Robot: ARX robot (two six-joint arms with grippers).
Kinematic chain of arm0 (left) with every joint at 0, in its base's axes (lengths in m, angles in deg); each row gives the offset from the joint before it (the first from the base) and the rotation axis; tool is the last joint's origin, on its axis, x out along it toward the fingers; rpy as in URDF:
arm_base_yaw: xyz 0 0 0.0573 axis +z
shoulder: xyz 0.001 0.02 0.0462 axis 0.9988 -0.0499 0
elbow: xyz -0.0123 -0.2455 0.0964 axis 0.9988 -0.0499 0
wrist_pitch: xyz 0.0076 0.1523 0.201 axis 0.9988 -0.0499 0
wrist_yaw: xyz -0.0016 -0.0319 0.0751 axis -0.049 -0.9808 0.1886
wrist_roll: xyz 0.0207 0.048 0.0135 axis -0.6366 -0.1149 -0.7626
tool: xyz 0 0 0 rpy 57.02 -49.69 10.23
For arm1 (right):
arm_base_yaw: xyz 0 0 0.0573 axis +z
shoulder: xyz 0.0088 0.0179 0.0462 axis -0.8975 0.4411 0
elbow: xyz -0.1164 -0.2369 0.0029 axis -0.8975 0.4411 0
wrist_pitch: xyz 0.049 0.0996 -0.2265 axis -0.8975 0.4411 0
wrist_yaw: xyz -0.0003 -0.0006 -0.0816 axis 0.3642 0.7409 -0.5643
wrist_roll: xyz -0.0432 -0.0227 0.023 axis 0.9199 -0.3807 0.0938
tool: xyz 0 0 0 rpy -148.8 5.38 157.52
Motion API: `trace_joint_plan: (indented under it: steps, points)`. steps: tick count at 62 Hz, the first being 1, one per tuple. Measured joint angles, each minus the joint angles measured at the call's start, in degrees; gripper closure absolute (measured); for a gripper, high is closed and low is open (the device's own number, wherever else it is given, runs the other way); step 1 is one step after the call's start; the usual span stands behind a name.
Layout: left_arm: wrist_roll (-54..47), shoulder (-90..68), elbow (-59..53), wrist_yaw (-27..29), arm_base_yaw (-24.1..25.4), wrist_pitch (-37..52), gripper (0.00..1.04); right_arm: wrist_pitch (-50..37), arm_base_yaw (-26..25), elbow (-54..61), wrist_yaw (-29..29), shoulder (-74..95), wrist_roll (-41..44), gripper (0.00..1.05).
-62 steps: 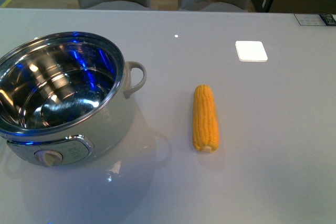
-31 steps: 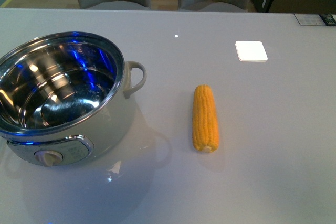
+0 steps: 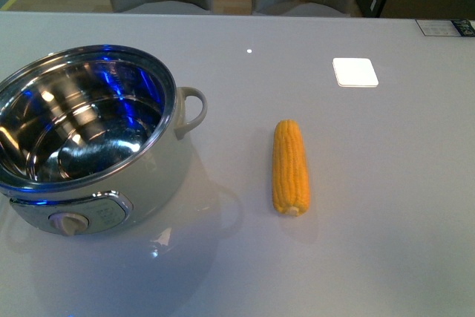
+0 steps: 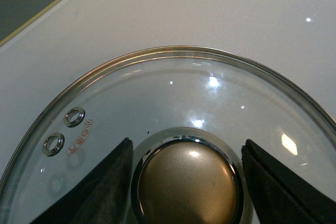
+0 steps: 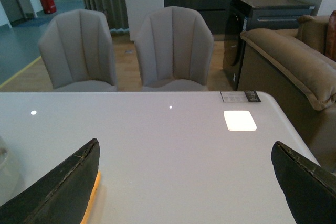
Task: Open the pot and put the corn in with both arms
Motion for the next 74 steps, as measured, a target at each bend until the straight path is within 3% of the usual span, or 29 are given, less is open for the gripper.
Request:
trace_joint_plan:
  steps: [4,5,7,9,22,53,63,74]
  points:
    - [0.0,0.0,0.0,0.0,0.0,0.0,0.21,0.0,0.0,0.0,0.0,0.0,0.0,0.09]
    - [0.0,0.0,0.0,0.0,0.0,0.0,0.13,0.0,0.0,0.0,0.0,0.0,0.0,0.09]
    - [0.0,0.0,0.0,0.0,0.0,0.0,0.08,0.0,0.0,0.0,0.0,0.0,0.0,0.09]
    - [-0.1,0.0,0.0,0.0,0.0,0.0,0.06,0.0,0.0,0.0,0.0,0.0,0.0,0.09]
    - [0.0,0.0,0.0,0.0,0.0,0.0,0.16,0.0,0.0,0.0,0.0,0.0,0.0,0.09]
    - [0.1,0.8,-0.3,0.0,0.1,0.0,0.19,0.0,0.0,0.0,0.0,0.0,0.0,0.09]
    - [3.2,17.5,-4.2,-0.7,2.1,-3.1,0.39,0.0,0.0,0.0,0.0,0.0,0.0,0.09]
    - [5.2,29.3,-5.0,-0.2,2.5,-7.0,0.38,0.0,0.0,0.0,0.0,0.0,0.0,0.09]
